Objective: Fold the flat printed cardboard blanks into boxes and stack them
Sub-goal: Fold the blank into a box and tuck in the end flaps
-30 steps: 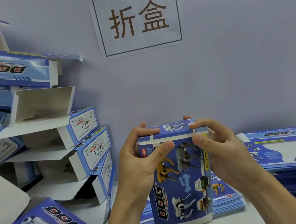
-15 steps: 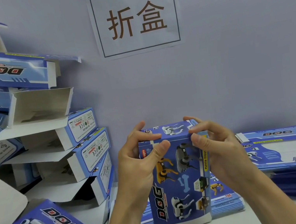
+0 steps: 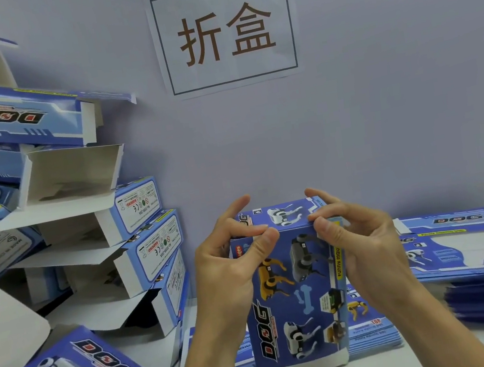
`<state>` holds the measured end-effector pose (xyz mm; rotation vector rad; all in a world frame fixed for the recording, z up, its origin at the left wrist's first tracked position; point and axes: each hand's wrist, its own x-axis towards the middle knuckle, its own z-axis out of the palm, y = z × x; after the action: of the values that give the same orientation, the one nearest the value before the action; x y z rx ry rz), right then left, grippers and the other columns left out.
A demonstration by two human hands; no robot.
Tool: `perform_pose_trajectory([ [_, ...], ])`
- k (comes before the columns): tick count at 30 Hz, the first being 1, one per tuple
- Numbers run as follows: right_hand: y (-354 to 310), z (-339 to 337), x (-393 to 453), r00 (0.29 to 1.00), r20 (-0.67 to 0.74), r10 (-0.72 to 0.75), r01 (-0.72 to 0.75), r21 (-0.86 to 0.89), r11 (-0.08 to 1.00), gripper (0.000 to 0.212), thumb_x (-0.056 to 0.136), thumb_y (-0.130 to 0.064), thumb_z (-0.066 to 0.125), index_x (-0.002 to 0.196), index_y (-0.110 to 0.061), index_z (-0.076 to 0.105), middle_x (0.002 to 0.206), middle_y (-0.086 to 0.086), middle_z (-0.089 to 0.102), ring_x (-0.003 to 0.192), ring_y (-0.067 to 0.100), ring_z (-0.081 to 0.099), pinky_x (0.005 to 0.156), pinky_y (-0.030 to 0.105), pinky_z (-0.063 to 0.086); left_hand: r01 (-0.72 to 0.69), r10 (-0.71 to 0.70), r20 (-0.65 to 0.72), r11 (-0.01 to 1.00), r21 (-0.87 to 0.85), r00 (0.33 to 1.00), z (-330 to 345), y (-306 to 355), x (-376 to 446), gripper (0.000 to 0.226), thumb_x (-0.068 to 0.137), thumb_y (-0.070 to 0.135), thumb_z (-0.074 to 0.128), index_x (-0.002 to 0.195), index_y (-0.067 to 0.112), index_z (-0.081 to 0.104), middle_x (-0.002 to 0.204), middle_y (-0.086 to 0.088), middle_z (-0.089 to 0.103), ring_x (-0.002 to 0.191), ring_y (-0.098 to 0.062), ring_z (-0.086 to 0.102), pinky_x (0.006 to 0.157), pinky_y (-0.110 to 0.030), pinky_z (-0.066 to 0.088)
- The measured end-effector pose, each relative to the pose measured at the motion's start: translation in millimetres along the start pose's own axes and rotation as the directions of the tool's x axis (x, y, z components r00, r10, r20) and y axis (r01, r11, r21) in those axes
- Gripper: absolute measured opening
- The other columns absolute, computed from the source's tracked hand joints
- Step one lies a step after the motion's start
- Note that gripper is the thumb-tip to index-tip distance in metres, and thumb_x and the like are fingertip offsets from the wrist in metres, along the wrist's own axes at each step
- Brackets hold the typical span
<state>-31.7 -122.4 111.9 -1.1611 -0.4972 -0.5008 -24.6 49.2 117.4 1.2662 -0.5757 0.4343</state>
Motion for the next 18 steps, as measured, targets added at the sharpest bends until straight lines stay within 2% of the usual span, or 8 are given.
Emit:
perform_pose_trajectory([
  [3,-1,4,0,0.998,-0.044,-0.047,0.043,-0.087,0.995,0.020,0.067,-0.043,0.077,0.079,-0.027,0.079,0.135,-0.005,0.062,0.119,0.008,0.062,0.079,0.038,0.060,-0.022,0.025,-0.025,0.996,0.089,0.999,0,4,1,0.023,0.062,0.044,0.078,0.080,0.031,0.073,0.136,0.021,0.058,0.122,-0.025,0.062,0.083,-0.053,0.059],
  [5,-5,6,0,0.995,-0.059,-0.087,0.077,-0.157,0.985,0.017,0.076,-0.038,0.070,0.089,-0.031,0.078,0.130,-0.004,0.065,0.109,0.009,0.068,0.074,0.031,0.061,-0.025,0.023,0.012,0.988,0.149,1.000,2,7,1,0.033,0.063,0.045,0.078,0.095,0.038,0.071,0.135,0.013,0.060,0.110,-0.023,0.069,0.075,-0.042,0.063],
  [8,-10,9,0,0.994,-0.027,-0.107,0.099,-0.199,0.975,0.034,0.080,-0.042,0.066,0.114,-0.041,0.070,0.114,-0.011,0.073,0.103,0.009,0.070,0.071,0.026,0.061,-0.050,0.044,0.040,0.982,0.185,0.998,5,8,1,0.040,0.066,0.043,0.078,0.105,0.045,0.066,0.106,-0.001,0.074,0.087,-0.022,0.075,0.070,-0.039,0.063],
  [11,-12,12,2,0.984,-0.090,-0.156,0.116,-0.345,0.931,0.045,0.078,-0.048,0.067,0.123,-0.047,0.062,0.126,-0.018,0.066,0.119,0.003,0.061,0.095,0.034,0.054,-0.096,0.123,-0.128,0.975,0.202,0.984,7,6,4,0.033,0.064,0.044,0.080,0.093,0.038,0.067,0.094,-0.003,0.074,0.082,-0.026,0.074,0.071,-0.041,0.062],
  [13,-14,16,3,0.951,-0.137,-0.276,0.174,-0.502,0.847,0.033,0.085,-0.038,0.069,0.117,-0.043,0.064,0.123,-0.018,0.065,0.117,0.003,0.059,0.100,0.037,0.048,-0.106,0.157,-0.276,0.976,0.190,0.948,4,1,7,0.040,0.061,0.047,0.082,0.093,0.037,0.062,0.107,-0.006,0.067,0.083,-0.021,0.073,0.071,-0.035,0.060],
  [15,-15,21,3,0.923,-0.129,-0.362,0.227,-0.578,0.784,0.021,0.092,-0.020,0.069,0.103,-0.038,0.069,0.111,-0.011,0.068,0.105,0.009,0.063,0.091,0.040,0.052,-0.055,0.094,-0.402,0.993,0.107,0.911,1,-3,10,0.058,0.052,0.056,0.082,0.101,0.042,0.055,0.124,-0.008,0.056,0.086,-0.018,0.074,0.075,-0.039,0.061],
  [16,-16,22,2,0.926,-0.102,-0.364,0.250,-0.556,0.793,0.019,0.092,-0.017,0.065,0.095,-0.034,0.072,0.100,-0.005,0.070,0.096,0.013,0.067,0.081,0.040,0.055,-0.025,0.055,-0.446,0.997,0.073,0.893,0,-5,11,0.065,0.049,0.059,0.081,0.105,0.043,0.052,0.129,-0.008,0.052,0.088,-0.020,0.074,0.079,-0.045,0.061],
  [18,-22,23,2,0.970,0.002,-0.243,0.221,-0.422,0.879,0.022,0.089,-0.014,0.056,0.083,-0.023,0.076,0.079,0.005,0.071,0.071,0.016,0.067,0.060,0.038,0.052,0.022,0.011,-0.545,0.998,0.054,0.838,0,-7,11,0.072,0.049,0.063,0.078,0.112,0.043,0.049,0.130,-0.002,0.043,0.087,-0.017,0.073,0.078,-0.046,0.061],
])
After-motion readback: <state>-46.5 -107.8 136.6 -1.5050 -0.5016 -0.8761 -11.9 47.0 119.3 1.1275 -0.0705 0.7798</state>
